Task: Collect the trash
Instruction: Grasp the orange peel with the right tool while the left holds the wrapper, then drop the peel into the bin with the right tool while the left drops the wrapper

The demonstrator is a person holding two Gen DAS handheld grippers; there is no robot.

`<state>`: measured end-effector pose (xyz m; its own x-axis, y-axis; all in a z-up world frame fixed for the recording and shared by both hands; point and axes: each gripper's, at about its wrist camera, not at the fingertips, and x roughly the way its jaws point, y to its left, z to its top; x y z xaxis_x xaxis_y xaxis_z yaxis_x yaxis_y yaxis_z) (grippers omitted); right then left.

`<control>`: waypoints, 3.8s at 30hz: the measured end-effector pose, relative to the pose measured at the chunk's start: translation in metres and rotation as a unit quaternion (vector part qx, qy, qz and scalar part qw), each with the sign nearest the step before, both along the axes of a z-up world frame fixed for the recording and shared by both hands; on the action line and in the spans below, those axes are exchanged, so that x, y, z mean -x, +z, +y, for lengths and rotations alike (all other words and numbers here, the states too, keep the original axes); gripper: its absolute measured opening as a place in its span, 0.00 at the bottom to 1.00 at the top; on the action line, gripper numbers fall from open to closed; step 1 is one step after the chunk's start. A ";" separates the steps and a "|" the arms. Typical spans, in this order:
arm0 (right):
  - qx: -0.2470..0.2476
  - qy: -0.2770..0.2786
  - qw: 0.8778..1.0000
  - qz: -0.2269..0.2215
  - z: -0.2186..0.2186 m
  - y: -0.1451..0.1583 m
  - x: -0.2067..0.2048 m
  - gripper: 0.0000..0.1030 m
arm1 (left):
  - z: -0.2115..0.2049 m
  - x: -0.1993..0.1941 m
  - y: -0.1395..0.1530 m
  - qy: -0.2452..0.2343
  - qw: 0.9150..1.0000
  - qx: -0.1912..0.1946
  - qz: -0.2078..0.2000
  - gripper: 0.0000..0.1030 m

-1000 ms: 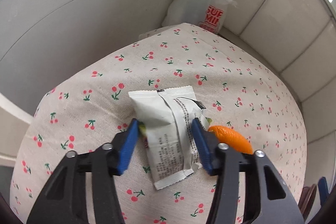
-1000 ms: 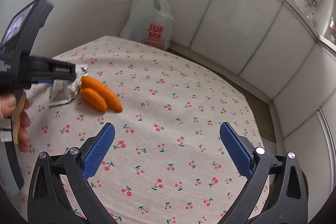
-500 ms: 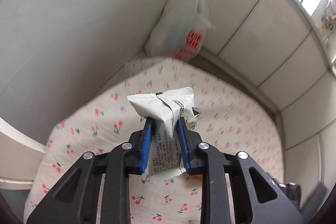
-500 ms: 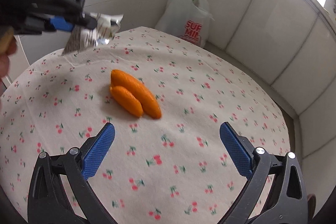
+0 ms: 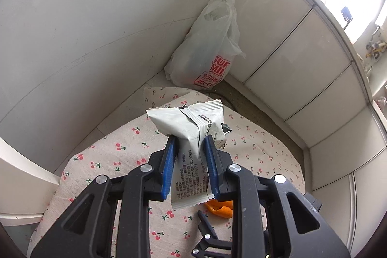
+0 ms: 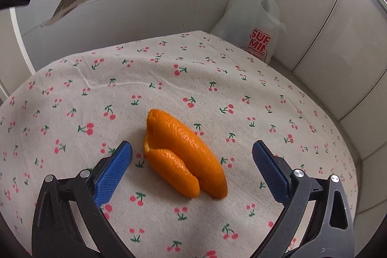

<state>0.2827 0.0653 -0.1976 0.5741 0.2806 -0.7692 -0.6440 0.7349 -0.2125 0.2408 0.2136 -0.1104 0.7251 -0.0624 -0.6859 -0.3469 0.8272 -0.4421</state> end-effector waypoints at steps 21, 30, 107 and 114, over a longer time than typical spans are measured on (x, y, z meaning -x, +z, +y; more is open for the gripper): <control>-0.022 0.007 0.999 0.032 0.004 -0.004 -0.003 0.30 | -0.010 -0.012 -0.016 -0.010 1.000 -0.002 0.030 0.24; -0.032 -0.077 0.995 0.049 -0.039 0.006 0.031 0.17 | -0.042 -0.001 -0.004 -0.045 0.998 -0.023 0.028 0.24; -0.127 -0.679 0.717 -0.093 -0.552 0.119 0.220 0.84 | -0.498 0.109 0.061 -0.399 0.914 -0.035 -0.062 0.28; -0.145 -0.691 0.703 -0.083 -0.566 0.117 0.233 0.87 | -0.534 0.096 0.051 -0.418 0.907 -0.041 -0.034 0.32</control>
<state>0.0500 -0.5009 -0.0805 0.5284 -0.5019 -0.6848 0.7435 0.6630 0.0877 0.1449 -0.3202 -0.0589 0.4878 -0.5605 -0.6692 0.4423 0.8196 -0.3640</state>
